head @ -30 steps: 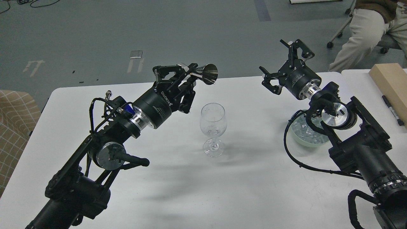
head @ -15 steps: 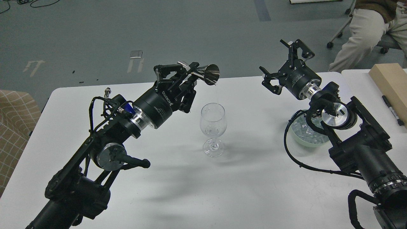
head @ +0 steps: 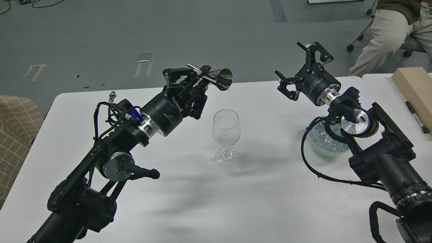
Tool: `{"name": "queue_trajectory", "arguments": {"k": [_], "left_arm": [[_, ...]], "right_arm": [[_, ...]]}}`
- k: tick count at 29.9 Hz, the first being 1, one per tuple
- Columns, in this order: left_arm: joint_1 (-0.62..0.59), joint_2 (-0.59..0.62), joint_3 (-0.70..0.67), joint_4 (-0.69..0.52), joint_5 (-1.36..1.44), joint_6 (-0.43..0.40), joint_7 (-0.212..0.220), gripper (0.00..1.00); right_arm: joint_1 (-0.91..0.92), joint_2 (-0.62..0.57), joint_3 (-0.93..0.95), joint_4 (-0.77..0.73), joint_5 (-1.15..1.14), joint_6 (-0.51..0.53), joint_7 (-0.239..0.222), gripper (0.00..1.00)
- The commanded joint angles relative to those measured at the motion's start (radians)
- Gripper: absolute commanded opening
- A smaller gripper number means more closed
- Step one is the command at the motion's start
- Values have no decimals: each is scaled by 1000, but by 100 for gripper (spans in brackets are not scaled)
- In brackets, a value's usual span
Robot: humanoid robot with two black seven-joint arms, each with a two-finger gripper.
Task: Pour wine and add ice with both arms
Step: 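Hold the tilted metal cup above the wine glass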
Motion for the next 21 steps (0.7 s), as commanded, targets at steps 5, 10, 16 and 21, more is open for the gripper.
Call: {"name": "queue_trajectory", "arguments": {"k": [5,10,16,21], "left_arm": [[-1,1,0,-1,25,0,-12,3],[-1,1,0,-2,32,-8,-15,2],[-1,-1,0,-2,56,-9,-20,2],[-1,1,0,-4,58,-9,-26,2]], "right_arm": [[0,-1,0,0,0,0,0,100],[0,-1,2,0,0,0,0,100],[0,-1,0,0,0,2,0,100],[0,0,2,0,0,0,0,100]]}}
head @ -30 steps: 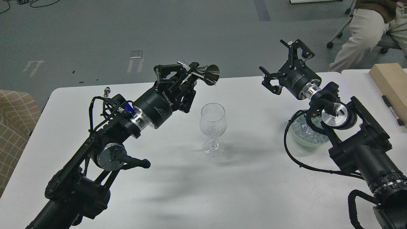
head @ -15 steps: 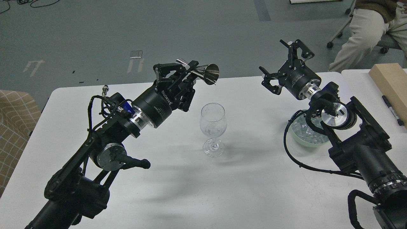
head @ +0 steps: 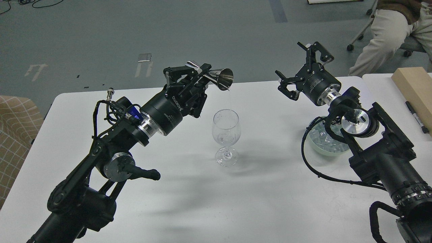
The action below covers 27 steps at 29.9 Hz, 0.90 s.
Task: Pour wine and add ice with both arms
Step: 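Hold the tilted metal cup above the wine glass, then rotate the metal cup back upright above the wine glass with the left gripper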
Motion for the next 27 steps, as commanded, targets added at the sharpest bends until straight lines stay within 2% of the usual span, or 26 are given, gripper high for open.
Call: {"name": "queue_trajectory", "arguments": {"k": [1,27], "left_arm": [[0,2,0,-4,2,0,-3,2],[-6,1,0,-24,85,-2,-31,2]], "right_arm": [[0,1,1,0,0,0,0,100],[0,0,1,0,0,0,0,100]]}}
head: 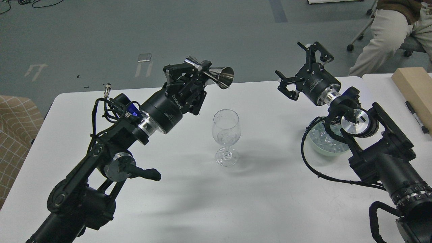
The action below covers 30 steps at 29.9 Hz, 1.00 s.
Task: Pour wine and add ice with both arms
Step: 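Rotate the metal cup back upright above the wine glass with the left gripper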
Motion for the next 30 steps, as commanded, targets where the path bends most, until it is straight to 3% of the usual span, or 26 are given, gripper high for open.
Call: {"name": "queue_trajectory", "arguments": {"k": [1,18,30], "left_arm": [[-1,1,0,-5,21,0,-3,2],[-1,-1,-2,-6,48,0,-5,1],[-1,-1,0,-14,101,0,-31,1]], "right_arm": [[0,-1,0,2,-2,0,0,100],[0,-1,0,0,0,0,0,100],[0,0,0,0,0,0,0,100]]}}
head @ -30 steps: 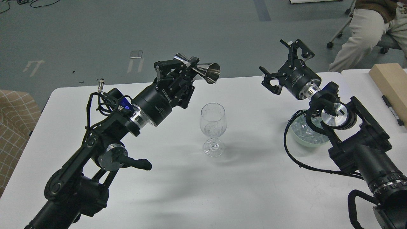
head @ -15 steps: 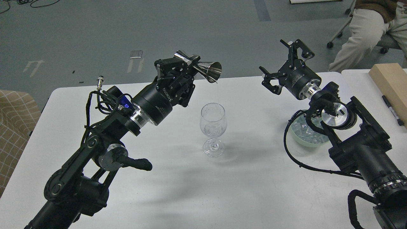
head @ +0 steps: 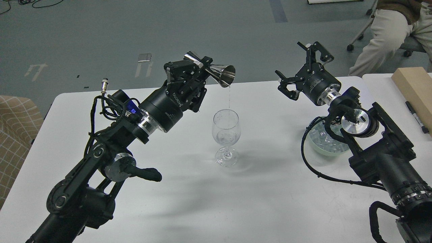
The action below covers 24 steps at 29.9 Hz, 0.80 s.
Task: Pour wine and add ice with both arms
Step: 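Rotate the metal cup back upright above the wine glass with the left gripper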
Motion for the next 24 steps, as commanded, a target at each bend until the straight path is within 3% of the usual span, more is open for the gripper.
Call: {"name": "queue_trajectory", "arguments": {"k": [1,24], "left_arm": [[0,1,1,-3,16,0,-10,1],[3,2,3,-36,118,0,-35,1]], "right_arm": [[0,0,-1,0,0,0,0,100],[0,2,-3,1,0,0,0,100]]}}
